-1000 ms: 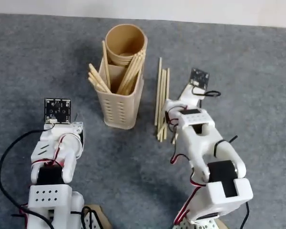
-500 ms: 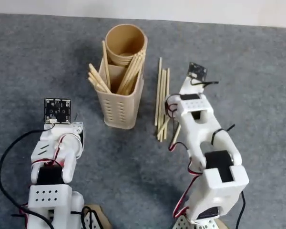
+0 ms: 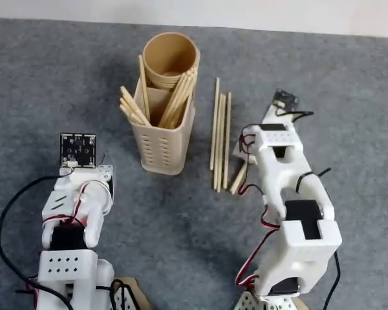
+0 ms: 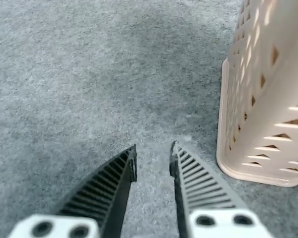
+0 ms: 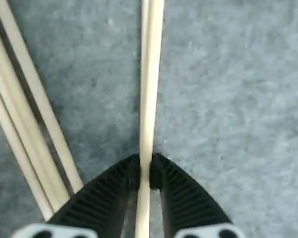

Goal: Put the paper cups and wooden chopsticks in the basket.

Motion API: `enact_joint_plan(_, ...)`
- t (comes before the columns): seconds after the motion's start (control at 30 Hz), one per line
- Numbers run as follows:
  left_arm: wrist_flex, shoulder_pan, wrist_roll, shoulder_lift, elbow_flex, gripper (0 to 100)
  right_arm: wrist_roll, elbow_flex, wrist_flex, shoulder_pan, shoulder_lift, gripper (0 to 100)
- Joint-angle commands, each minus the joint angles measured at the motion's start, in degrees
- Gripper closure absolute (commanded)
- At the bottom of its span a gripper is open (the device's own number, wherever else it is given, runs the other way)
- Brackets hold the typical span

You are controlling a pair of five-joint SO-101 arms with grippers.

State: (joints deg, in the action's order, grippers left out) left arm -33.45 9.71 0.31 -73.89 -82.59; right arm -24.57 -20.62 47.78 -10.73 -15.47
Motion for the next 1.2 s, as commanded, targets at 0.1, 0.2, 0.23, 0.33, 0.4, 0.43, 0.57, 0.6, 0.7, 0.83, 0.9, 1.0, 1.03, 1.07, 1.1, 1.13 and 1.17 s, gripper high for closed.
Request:
enact_joint_plan(0.1, 1.05, -1.01, 0.53, -0.57, 0.13, 86, 5.1, 1.98, 0.66, 0.48, 0.04, 95.8)
enact_joint_plan(0.2, 1.05, -1.8, 0.53, -0.57, 0.04, 86, 8.97, 3.56, 0.31, 1.19, 0.48, 97.0)
enact_joint_plan(0.23, 0.97, -2.24, 0.53, -0.57, 0.04, 86, 9.32, 5.23, 0.57, 1.54, 0.75, 99.4)
enact_joint_plan(0.33, 0.79, -3.12, 0.53, -0.57, -0.04, 86, 9.23, 9.19, 0.57, 2.86, 4.44, 99.3)
enact_joint_plan(0.4, 0.97, -2.95, 0.53, -0.57, -0.04, 86, 9.23, 10.42, 0.57, 3.3, 8.84, 99.5)
enact_joint_plan(0.43, 0.97, -2.95, 0.53, -0.57, -0.04, 86, 9.23, 10.59, 0.57, 3.3, 11.47, 99.5)
enact_joint_plan(0.57, 1.05, -2.95, 0.53, -0.57, -0.04, 86, 9.67, 10.95, 0.22, 1.45, 23.96, 99.5)
enact_joint_plan(0.6, 1.05, -3.03, 0.53, -0.57, -0.04, 86, 9.76, 11.03, -0.13, 0.57, 27.21, 99.5)
enact_joint_plan(0.7, 1.05, -3.12, 0.53, -0.57, -0.04, 86, 10.9, 10.77, -5.58, -3.38, 36.09, 99.5)
enact_joint_plan(0.83, 1.05, -2.86, 0.53, -0.57, -0.04, 86, 19.25, 10.59, -14.29, -10.59, 43.82, 99.5)
enact_joint_plan(0.9, 1.05, -2.86, 0.53, -0.48, -0.04, 86, 22.59, 10.59, -17.54, -14.11, 45.14, 99.5)
enact_joint_plan(1.0, 1.05, -2.86, 0.53, -0.4, -0.04, 86, 24.0, 10.86, -22.55, -17.8, 45.14, 99.5)
enact_joint_plan(1.03, 1.14, -2.86, 0.53, -0.31, -0.04, 86, 24.0, 10.68, -24.48, -18.77, 45.14, 99.5)
enact_joint_plan(1.07, 1.14, -2.86, 0.53, -0.31, -0.04, 86, 24.0, 10.59, -26.33, -20.0, 45.23, 99.5)
enact_joint_plan(1.1, 1.14, -2.86, 0.53, -0.31, -0.04, 86, 24.0, 10.42, -28.18, -21.23, 45.49, 99.5)
enact_joint_plan(1.13, 1.14, -2.86, 0.53, -0.22, -0.04, 86, 24.0, 9.54, -29.41, -22.55, 45.23, 99.5)
enact_joint_plan(1.17, 1.14, -2.86, 0.53, -0.22, -0.04, 86, 24.09, 7.69, -31.34, -23.6, 45.14, 99.5)
